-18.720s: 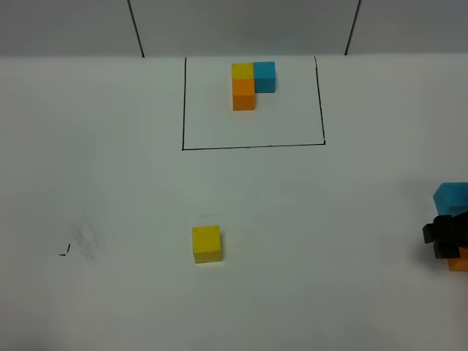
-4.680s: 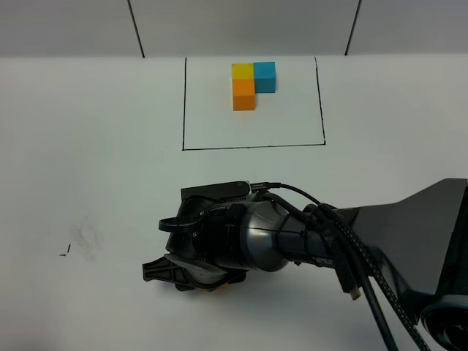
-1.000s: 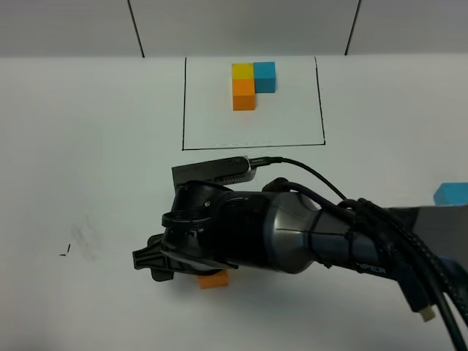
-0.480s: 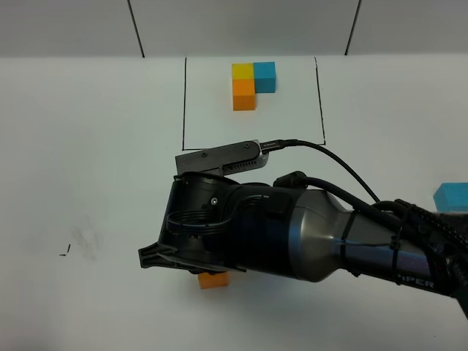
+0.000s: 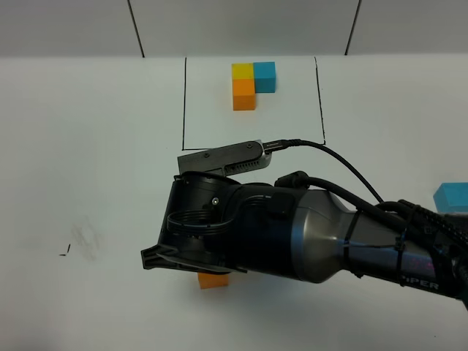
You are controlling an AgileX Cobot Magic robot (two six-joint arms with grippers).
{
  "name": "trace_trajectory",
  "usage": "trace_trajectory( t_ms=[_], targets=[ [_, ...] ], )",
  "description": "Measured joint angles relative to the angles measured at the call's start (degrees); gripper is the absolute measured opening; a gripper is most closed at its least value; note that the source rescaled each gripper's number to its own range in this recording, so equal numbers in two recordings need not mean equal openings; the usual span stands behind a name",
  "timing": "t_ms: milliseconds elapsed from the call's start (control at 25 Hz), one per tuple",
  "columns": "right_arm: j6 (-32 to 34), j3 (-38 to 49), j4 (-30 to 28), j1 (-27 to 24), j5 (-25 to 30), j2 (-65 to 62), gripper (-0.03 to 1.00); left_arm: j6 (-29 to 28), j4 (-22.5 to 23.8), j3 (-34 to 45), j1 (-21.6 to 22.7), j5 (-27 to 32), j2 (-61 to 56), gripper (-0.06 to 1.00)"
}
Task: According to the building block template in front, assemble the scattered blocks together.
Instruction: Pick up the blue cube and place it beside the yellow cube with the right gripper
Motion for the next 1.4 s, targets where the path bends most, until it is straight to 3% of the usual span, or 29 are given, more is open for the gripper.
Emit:
trace_trajectory(
  t_ms=[240, 360, 600, 760, 1400],
  targets=[
    [-0.3, 0.0, -0.1, 0.0, 0.3, 0.0, 0.0, 0.0, 0.0, 0.0, 0.0, 0.0, 0.0, 0.01],
    [-2.9, 0.0, -2.8, 0.0, 0.7, 0.0, 0.0, 0.0, 0.0, 0.0, 0.0, 0.0, 0.0, 0.01],
    [-3.9, 0.0, -9.3, 0.0, 7.9, -0.4, 0.0, 0.0, 0.0, 0.0, 0.0, 0.0, 0.0, 0.01],
    [-3.6, 0.1, -11.7, -1.2, 9.2, -2.9, 0.0, 0.0, 0.0, 0.0, 0.0, 0.0, 0.0, 0.01],
    [-3.7, 18.4, -12.8, -16.8, 8.6, -17.2, 0.0, 0.0, 0.0, 0.0, 0.0, 0.0, 0.0, 0.01]
  ],
)
